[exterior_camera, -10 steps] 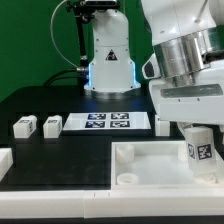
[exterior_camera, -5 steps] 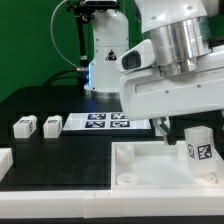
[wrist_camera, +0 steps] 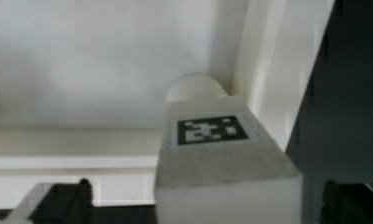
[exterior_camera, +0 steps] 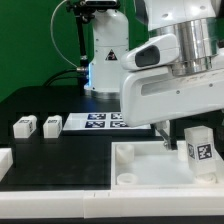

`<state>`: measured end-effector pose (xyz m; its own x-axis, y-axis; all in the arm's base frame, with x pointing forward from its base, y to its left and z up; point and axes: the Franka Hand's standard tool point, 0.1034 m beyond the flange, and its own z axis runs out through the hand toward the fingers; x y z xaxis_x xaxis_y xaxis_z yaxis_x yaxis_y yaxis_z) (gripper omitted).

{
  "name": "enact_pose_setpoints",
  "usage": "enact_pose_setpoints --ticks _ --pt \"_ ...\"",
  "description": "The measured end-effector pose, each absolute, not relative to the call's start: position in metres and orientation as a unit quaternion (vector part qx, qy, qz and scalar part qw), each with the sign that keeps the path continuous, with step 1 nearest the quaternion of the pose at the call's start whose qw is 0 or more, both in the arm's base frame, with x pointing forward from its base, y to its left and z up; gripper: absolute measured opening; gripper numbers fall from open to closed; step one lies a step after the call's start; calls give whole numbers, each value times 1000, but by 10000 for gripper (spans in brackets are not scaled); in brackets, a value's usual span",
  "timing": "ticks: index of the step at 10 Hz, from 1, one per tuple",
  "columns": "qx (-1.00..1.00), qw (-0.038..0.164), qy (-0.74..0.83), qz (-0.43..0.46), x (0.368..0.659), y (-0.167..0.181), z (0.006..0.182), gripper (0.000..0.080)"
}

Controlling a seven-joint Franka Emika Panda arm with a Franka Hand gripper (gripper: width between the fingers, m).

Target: Assemble one leg

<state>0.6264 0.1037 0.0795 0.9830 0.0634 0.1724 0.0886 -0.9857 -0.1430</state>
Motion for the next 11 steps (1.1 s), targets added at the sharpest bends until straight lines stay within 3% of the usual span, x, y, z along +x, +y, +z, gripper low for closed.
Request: enact_pose_setpoints --ticks 1,3,7,11 --pt "-993 76 -31 -83 626 104 79 527" --pt "-990 89 77 -74 626 106 79 289" --pt "-957 107 264 -55 626 107 79 290" --pt "-769 134 624 22 630 118 75 290"
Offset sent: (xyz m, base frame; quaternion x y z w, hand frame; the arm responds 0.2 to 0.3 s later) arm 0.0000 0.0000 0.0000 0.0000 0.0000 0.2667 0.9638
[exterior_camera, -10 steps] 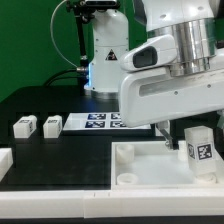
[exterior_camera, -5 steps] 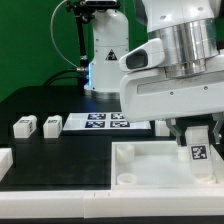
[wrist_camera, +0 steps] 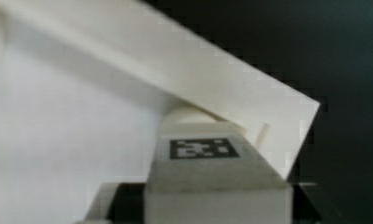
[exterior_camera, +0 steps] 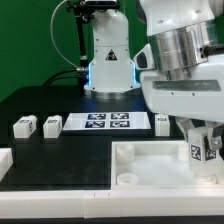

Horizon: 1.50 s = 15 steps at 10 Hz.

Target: Assemble one leg

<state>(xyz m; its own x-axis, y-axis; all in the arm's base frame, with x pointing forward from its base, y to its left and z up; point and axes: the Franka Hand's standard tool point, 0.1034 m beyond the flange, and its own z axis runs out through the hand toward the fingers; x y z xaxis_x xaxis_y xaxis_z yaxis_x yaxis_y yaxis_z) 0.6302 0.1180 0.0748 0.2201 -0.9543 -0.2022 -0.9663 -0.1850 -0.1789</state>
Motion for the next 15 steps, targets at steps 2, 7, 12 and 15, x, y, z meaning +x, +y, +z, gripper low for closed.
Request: enact_pose_setpoints --ticks 2,7,12,15 --pt "-675 154 720 46 632 116 74 290" --pt "-721 149 674 57 627 125 74 608" --pt "-904 147 401 17 625 122 74 649" --pt "-976 99 192 7 629 120 78 649"
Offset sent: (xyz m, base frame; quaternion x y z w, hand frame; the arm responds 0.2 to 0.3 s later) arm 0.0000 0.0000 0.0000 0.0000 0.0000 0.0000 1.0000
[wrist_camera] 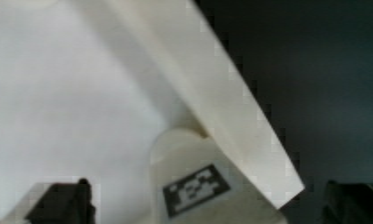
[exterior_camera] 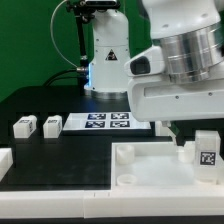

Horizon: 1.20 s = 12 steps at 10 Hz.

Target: Assemble one leg

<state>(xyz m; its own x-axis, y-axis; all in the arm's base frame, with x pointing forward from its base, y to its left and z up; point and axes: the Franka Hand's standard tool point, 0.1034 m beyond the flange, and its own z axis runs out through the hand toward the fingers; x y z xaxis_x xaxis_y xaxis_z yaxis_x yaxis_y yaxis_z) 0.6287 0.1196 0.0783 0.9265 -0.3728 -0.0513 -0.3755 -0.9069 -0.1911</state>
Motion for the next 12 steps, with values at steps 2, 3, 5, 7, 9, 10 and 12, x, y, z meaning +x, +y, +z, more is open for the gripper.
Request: enact_pose_setpoints --ticks 2,3,5,7,9,10,12 --pt "-981 95 172 7 627 122 75 649" --pt "-981 94 172 7 627 122 75 564" --pt "-966 97 238 15 626 123 74 428" --pt "-936 95 339 27 625 123 73 296" --pt "-874 112 471 45 628 122 75 295" --pt "-828 125 544 53 631 120 76 294" --pt "-759 133 633 69 633 122 76 294"
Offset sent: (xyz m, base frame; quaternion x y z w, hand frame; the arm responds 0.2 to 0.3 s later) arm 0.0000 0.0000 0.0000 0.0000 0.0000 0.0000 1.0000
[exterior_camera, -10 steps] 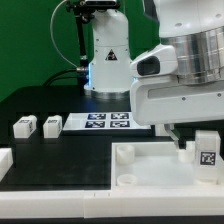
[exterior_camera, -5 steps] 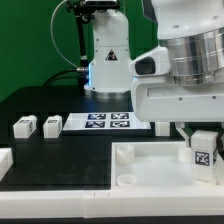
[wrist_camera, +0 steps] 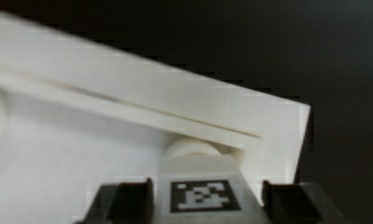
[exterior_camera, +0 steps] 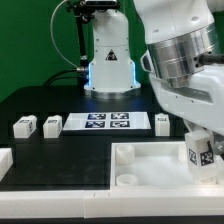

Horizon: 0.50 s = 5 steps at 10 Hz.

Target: Assemble one leg

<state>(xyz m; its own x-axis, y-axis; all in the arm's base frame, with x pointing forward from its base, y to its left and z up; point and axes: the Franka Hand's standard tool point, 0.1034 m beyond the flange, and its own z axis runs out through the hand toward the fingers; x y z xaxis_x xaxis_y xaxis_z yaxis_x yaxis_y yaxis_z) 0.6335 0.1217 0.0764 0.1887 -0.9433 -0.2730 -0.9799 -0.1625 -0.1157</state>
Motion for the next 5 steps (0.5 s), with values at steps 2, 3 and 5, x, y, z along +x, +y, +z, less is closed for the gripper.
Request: enact_pose_setpoints --ticks 2,3,5 --pt "-776 134 612 65 633 121 76 294" --pt "-786 135 601 64 632 121 75 294" --pt "-872 119 470 60 631 119 80 372"
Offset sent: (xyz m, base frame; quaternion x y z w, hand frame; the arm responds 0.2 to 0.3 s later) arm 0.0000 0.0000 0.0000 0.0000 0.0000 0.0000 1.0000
